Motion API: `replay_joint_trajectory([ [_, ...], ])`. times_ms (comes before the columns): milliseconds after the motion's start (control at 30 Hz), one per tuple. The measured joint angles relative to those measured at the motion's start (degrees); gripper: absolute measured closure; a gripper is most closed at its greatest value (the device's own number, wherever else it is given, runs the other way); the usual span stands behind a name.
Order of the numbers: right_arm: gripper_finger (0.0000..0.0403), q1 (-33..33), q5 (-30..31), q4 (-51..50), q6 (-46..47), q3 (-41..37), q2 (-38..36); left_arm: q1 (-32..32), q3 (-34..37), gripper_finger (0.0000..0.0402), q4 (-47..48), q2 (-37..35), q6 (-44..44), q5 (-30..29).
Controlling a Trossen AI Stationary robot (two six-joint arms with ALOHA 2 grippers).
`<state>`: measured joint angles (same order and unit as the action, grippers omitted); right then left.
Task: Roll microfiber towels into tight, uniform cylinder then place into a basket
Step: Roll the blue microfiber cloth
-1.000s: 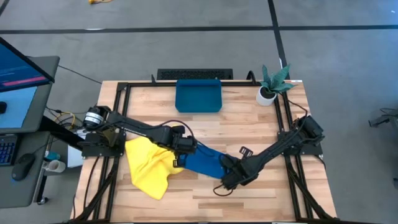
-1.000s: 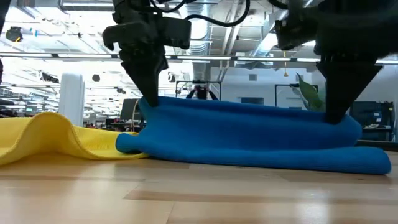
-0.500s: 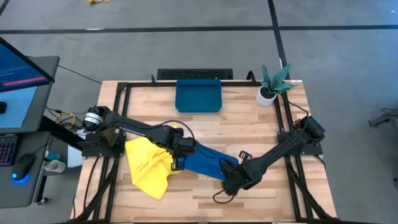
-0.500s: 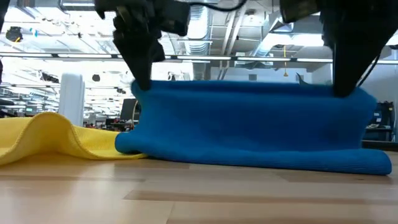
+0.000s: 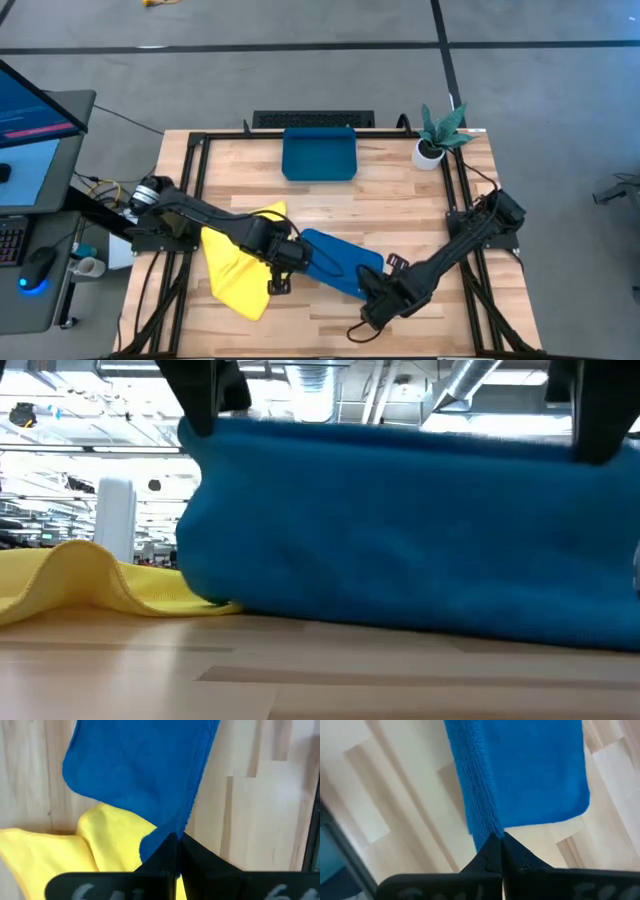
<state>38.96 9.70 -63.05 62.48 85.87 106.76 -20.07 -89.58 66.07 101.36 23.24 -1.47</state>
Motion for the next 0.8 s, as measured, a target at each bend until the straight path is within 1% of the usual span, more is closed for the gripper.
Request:
replay_joint_trajectory([
  [133, 0.0396, -0.1, 0.4, -1.3, -1.3, 0.4, 0.1, -0.6, -0.4, 0.0402, 0.3, 0.0, -0.1, -3.3],
  [300, 0.0396, -2.0, 1.1, -3.0, -1.1, 0.0, 2.2, 0.7, 4.1, 0.0402, -1.9, 0.0, -1.4, -6.4],
  [467, 0.0396, -3.3, 0.5, -4.7, -1.4, 0.1, 4.5, 3.2, 8.5, 0.0402, -7.7, 0.0, -4.0, -6.8],
  [600, 0.0396, -4.4, 0.0, -7.1, -1.4, 0.1, 6.0, 5.1, 10.6, 0.0401, -11.1, -0.1, -5.6, -6.8],
  [800, 0.0396, -6.3, 0.0, -8.5, -1.5, 0.1, 8.6, 7.4, 13.2, 0.0402, -13.9, 0.0, -7.2, -6.7],
])
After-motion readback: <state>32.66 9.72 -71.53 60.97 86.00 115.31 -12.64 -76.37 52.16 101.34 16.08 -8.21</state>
